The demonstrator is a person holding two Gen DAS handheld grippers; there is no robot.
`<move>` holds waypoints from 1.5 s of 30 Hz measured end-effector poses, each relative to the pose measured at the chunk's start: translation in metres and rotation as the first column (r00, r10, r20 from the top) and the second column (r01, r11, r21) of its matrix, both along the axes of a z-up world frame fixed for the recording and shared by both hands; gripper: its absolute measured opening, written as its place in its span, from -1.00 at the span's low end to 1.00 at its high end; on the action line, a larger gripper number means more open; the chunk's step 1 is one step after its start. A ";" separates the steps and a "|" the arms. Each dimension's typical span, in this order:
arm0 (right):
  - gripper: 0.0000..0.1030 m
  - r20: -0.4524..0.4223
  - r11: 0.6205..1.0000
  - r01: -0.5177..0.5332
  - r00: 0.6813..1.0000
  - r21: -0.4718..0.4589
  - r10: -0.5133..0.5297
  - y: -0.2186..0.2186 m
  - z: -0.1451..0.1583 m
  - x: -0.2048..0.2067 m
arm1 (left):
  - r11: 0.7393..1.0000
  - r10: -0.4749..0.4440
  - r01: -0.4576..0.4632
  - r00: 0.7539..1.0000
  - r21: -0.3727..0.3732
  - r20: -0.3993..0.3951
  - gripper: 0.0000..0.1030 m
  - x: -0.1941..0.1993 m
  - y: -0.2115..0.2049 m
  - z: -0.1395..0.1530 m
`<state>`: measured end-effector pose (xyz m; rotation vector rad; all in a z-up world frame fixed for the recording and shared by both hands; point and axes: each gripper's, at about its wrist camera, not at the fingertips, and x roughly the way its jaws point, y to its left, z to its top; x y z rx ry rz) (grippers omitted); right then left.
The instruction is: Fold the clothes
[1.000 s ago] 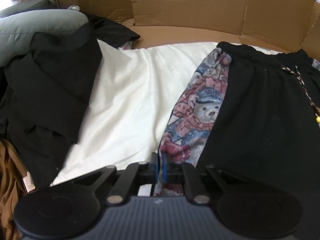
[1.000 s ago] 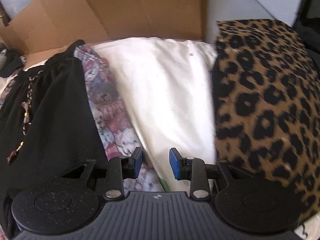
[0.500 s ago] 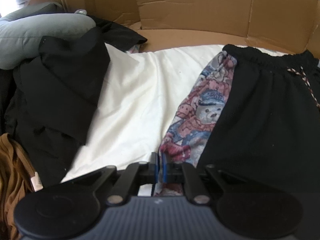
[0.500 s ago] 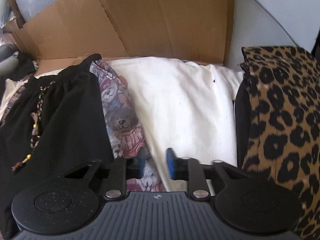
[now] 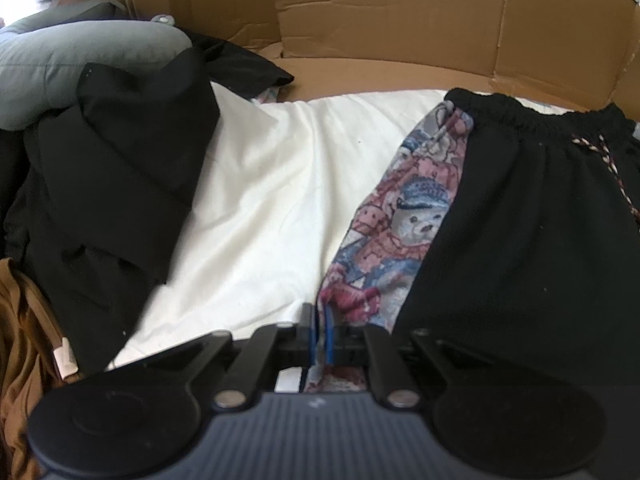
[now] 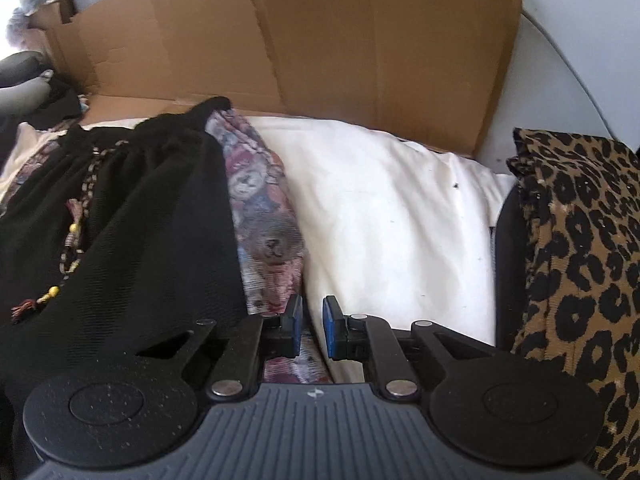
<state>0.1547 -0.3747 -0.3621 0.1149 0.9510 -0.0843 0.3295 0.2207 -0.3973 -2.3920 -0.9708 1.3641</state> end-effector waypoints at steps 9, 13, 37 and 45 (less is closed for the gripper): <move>-0.66 -0.008 1.000 -0.010 1.000 0.012 0.010 0.004 -0.003 -0.003 | 1.000 0.025 -0.025 1.000 -0.015 0.004 -0.89 0.002 0.000 -0.001; -0.66 0.008 0.999 0.042 0.999 -0.006 -0.042 -0.008 0.000 -0.002 | 0.999 0.046 -0.045 0.999 -0.028 0.006 -0.88 0.001 0.001 -0.001; -0.67 -0.006 0.999 0.052 0.999 -0.009 -0.052 -0.017 -0.007 0.000 | 0.995 0.087 -0.086 0.996 -0.052 0.010 -0.86 0.000 0.002 -0.001; -0.67 -0.016 1.000 0.015 1.000 -0.001 -0.015 -0.008 -0.011 0.001 | 0.993 0.099 -0.098 0.995 -0.060 0.013 -0.85 0.001 0.002 -0.001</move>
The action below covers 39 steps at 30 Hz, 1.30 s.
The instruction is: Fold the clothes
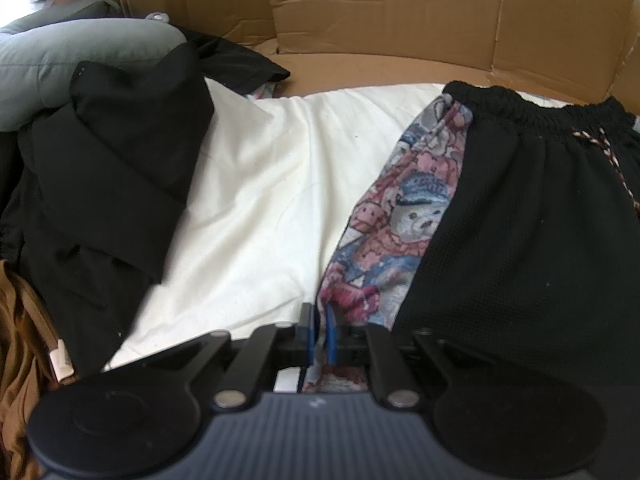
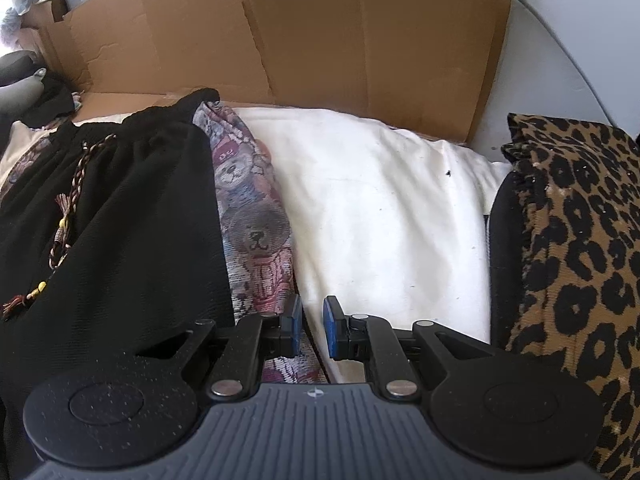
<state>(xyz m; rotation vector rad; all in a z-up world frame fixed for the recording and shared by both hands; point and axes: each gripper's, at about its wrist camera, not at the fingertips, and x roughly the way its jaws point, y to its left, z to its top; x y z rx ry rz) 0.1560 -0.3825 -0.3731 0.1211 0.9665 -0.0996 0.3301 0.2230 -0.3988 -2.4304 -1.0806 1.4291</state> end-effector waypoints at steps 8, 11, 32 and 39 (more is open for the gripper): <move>-0.66 0.002 0.999 -0.037 0.999 -0.010 0.037 0.009 -0.003 -0.001 | 1.000 0.021 -0.021 1.000 -0.012 0.002 -0.84 0.000 0.001 -0.001; -0.67 0.011 0.998 -0.058 0.998 -0.032 0.059 0.013 -0.002 -0.002 | 1.000 0.024 -0.024 1.000 -0.013 0.001 -0.84 0.000 0.001 -0.001; -0.63 -0.037 0.986 -0.139 0.990 -0.089 0.136 0.020 -0.012 -0.003 | 0.999 0.042 -0.042 0.999 -0.027 0.006 -0.84 -0.001 0.000 -0.001; -0.59 -0.088 0.992 -0.124 0.989 -0.029 0.121 0.012 -0.015 0.006 | 0.999 0.040 -0.040 0.999 -0.026 0.006 -0.84 -0.002 0.001 -0.001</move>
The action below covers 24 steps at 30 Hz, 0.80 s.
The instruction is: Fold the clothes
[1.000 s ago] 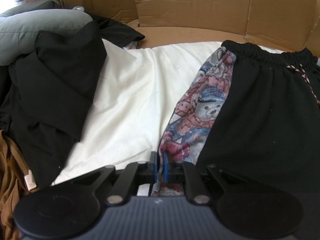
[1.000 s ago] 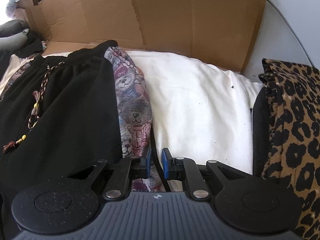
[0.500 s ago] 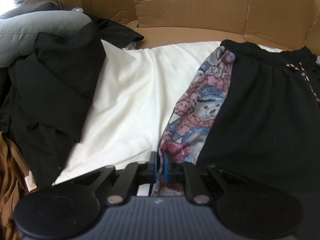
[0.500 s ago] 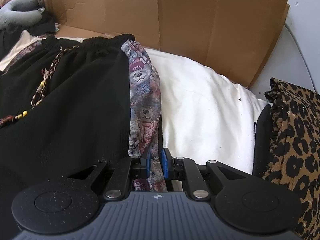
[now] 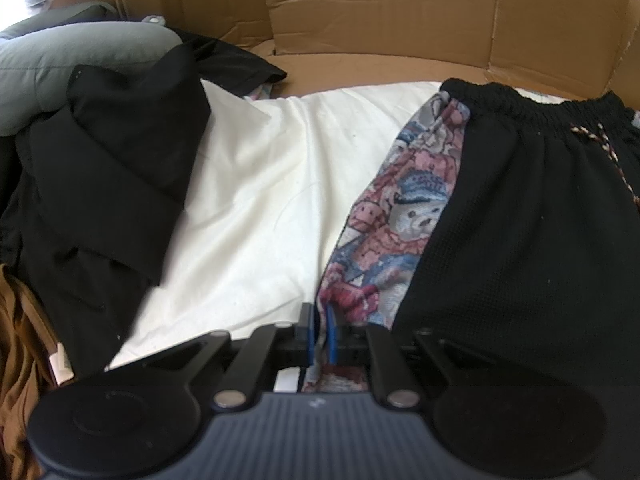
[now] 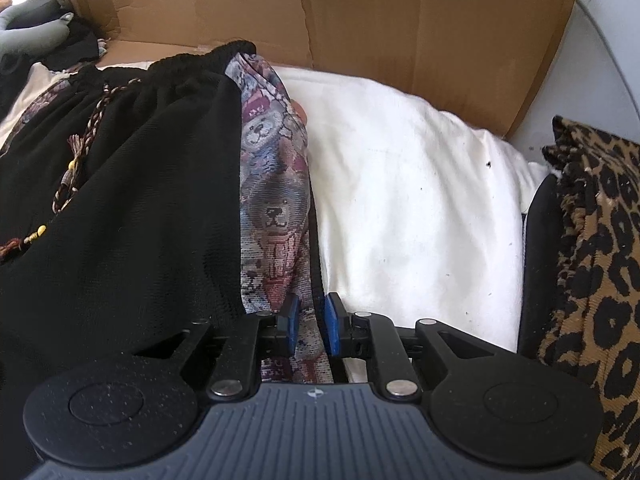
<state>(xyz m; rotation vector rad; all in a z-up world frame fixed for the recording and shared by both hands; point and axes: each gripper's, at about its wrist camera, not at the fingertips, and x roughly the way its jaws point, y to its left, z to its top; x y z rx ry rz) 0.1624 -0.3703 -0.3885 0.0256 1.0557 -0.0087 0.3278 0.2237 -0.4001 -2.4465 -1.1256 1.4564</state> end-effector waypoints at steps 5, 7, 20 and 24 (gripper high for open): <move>-0.57 -0.048 0.999 0.016 0.999 0.051 -0.013 -0.008 -0.001 0.010 | 1.000 0.001 -0.001 1.000 -0.003 0.006 -0.85 0.000 0.000 -0.001; -0.56 -0.055 0.999 0.010 0.998 0.053 -0.007 -0.008 -0.001 0.011 | 1.000 0.000 0.000 1.000 -0.004 0.009 -0.85 0.000 0.000 -0.001; -0.99 -0.043 1.000 0.004 0.999 -0.026 -0.005 -0.012 0.028 0.011 | 1.000 0.007 -0.007 1.000 -0.012 0.013 -0.88 0.001 -0.002 0.001; -0.99 -0.033 0.997 0.032 0.999 -0.070 -0.035 -0.016 0.031 0.007 | 1.000 0.007 -0.006 1.000 -0.016 0.015 -0.90 0.001 -0.005 0.001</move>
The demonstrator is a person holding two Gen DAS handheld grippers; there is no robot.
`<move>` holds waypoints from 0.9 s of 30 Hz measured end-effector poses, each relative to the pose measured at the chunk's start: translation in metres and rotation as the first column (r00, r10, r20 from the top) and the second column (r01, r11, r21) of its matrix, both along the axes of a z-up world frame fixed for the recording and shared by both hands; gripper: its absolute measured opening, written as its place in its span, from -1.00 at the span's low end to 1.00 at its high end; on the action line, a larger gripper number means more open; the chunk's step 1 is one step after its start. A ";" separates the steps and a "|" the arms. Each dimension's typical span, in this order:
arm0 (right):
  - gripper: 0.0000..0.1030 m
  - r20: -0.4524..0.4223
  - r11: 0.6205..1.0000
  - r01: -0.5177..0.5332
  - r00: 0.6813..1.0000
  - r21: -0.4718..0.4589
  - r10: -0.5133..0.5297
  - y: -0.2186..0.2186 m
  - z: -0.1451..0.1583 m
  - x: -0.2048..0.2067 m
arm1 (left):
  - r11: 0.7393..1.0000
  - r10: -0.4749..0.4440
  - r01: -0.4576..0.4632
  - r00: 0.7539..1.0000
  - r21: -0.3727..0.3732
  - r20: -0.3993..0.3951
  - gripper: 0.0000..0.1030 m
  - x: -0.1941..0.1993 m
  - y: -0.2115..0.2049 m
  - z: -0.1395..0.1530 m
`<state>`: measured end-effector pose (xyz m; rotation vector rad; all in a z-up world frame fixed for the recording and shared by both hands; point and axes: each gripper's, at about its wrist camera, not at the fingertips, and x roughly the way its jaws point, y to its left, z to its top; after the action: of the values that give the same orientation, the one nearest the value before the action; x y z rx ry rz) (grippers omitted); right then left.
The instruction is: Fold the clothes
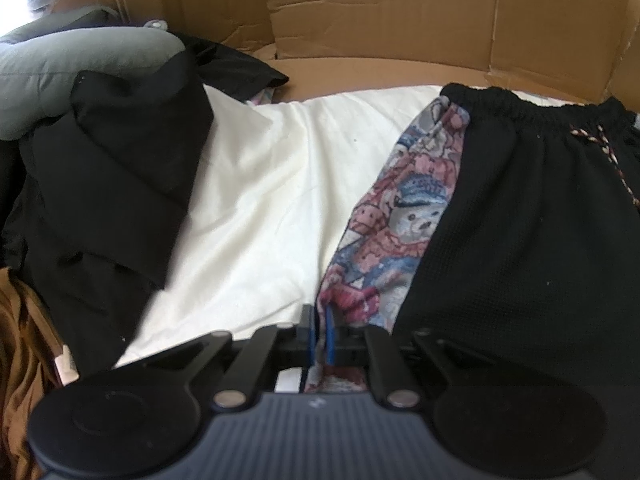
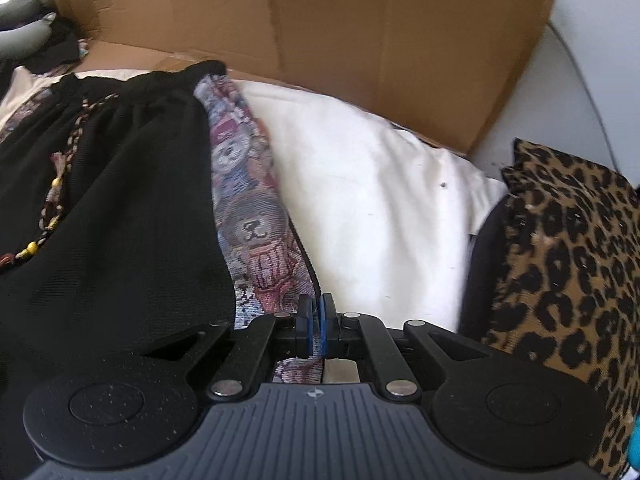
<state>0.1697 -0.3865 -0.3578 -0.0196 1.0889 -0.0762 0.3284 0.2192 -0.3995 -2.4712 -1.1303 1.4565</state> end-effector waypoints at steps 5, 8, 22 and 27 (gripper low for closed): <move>-1.00 -0.004 0.998 0.059 0.998 -0.024 -0.059 0.001 -0.002 0.002 | 1.000 -0.011 0.011 1.000 -0.002 0.005 -0.90 0.001 0.002 0.000; -1.00 -0.052 0.995 0.096 0.994 -0.014 -0.097 -0.007 -0.020 0.007 | 1.000 -0.024 0.024 1.000 0.009 0.019 -0.89 0.000 0.004 -0.003; -0.85 0.083 0.996 0.068 0.994 0.055 -0.072 -0.006 0.009 0.035 | 0.999 0.045 -0.045 0.999 -0.013 -0.004 -0.71 -0.031 -0.025 -0.013; -0.70 0.114 0.994 0.076 0.990 0.080 -0.085 -0.004 0.003 0.055 | 0.993 0.121 -0.121 0.993 -0.016 0.004 -0.71 -0.041 -0.023 -0.030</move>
<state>0.2251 -0.3901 -0.3550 0.0956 0.9742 -0.1078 0.2877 0.1967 -0.4295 -2.4579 -1.2953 1.4951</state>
